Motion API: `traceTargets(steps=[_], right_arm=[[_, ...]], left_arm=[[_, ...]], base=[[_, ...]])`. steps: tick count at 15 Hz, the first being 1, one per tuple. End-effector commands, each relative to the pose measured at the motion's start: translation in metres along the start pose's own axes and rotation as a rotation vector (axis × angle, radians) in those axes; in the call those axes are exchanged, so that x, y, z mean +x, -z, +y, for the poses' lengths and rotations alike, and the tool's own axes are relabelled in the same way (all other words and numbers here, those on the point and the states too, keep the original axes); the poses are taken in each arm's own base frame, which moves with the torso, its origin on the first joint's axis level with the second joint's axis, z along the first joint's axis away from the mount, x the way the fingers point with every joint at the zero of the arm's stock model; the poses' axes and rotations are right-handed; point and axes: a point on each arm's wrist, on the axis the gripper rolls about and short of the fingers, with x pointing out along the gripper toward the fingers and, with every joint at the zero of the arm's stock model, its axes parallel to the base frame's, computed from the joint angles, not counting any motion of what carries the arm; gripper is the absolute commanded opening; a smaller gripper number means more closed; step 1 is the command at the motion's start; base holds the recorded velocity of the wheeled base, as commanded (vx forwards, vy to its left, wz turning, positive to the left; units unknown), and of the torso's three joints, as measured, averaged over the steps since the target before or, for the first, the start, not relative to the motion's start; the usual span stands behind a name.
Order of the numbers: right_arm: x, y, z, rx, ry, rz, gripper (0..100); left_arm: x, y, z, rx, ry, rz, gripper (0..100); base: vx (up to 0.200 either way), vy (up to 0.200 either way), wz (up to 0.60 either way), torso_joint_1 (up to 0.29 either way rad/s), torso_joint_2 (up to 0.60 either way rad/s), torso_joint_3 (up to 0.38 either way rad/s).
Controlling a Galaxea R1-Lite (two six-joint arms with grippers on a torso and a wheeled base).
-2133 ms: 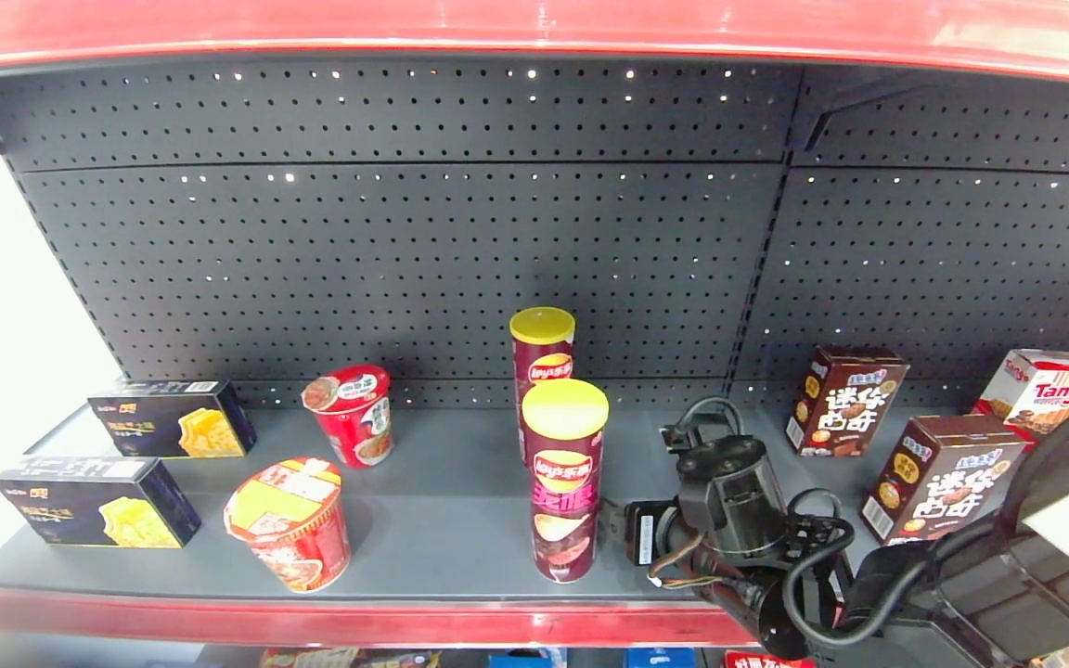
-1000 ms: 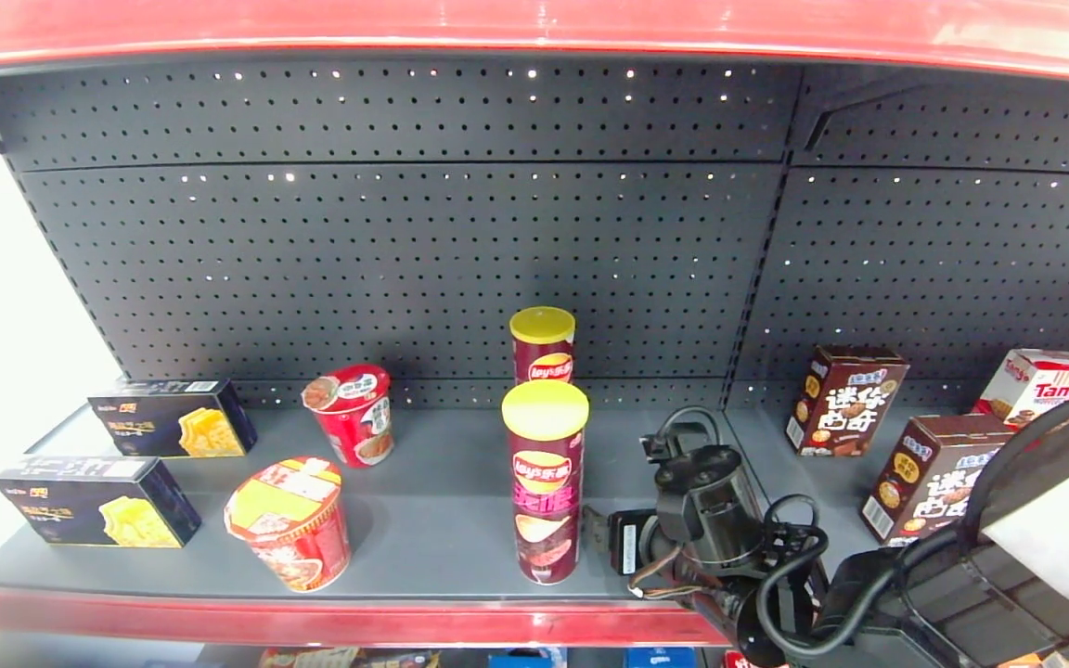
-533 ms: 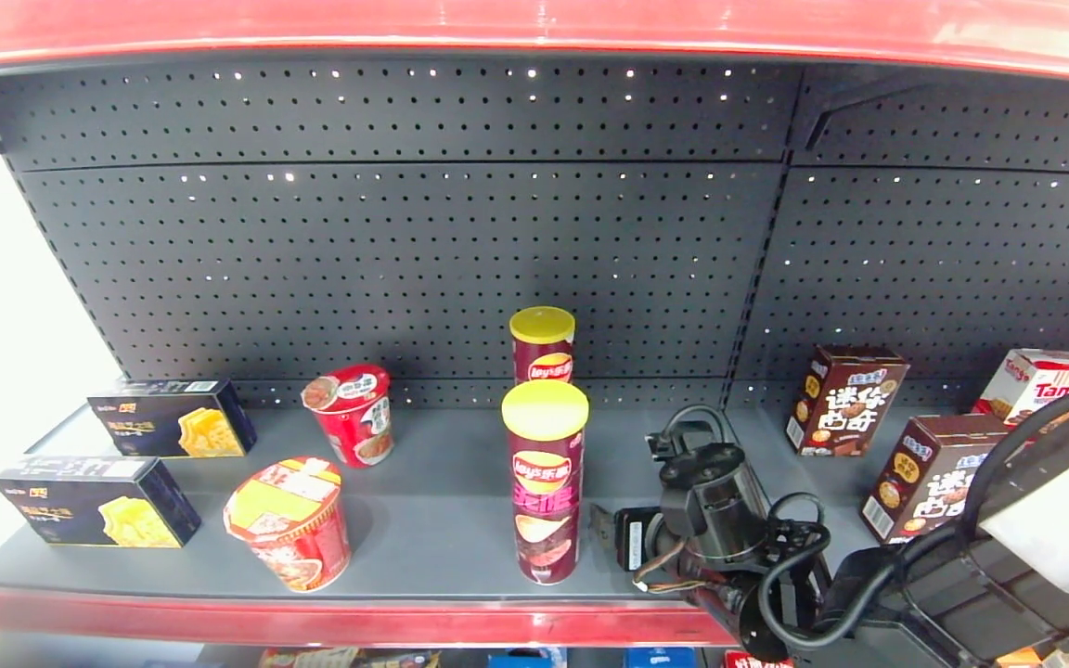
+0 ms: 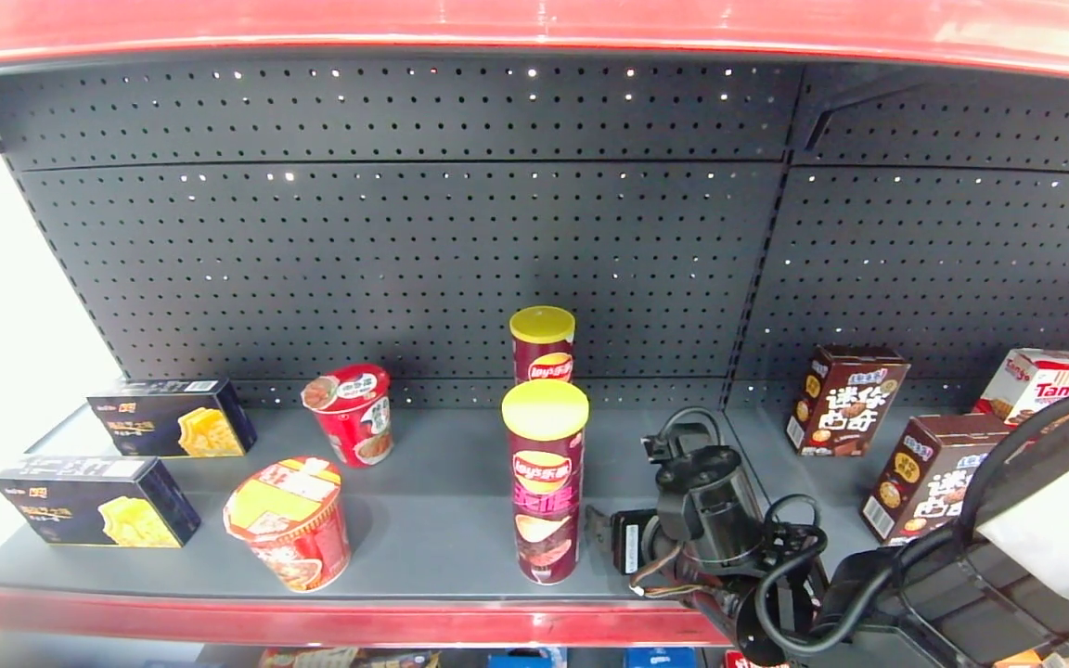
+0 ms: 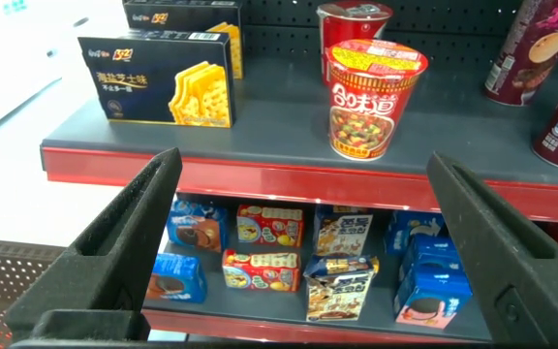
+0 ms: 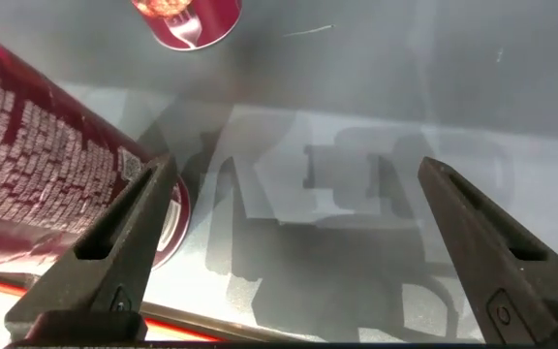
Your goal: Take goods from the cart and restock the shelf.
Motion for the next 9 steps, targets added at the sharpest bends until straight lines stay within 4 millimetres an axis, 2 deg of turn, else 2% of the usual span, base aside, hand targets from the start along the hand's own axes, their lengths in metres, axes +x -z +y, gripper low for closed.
traceTargets(steps=[1, 9], right_arm=[[-0.0012, 0.0003, 0.0018, -0.002, -0.006, -0.001, 100], [0.0001, 0.0013, 0.0054, -0.005, -0.015, 0.000, 100]], left_arm=[[0.0001, 0.0001, 0.0000, 0.000, 0.000, 0.001, 100], [0.0000, -0.0004, 0.0000, 0.000, 0.000, 0.000, 100]], base=[[0.000, 0.000, 0.00, 0.000, 0.00, 0.000], [0.000, 0.000, 0.00, 0.000, 0.00, 0.000]])
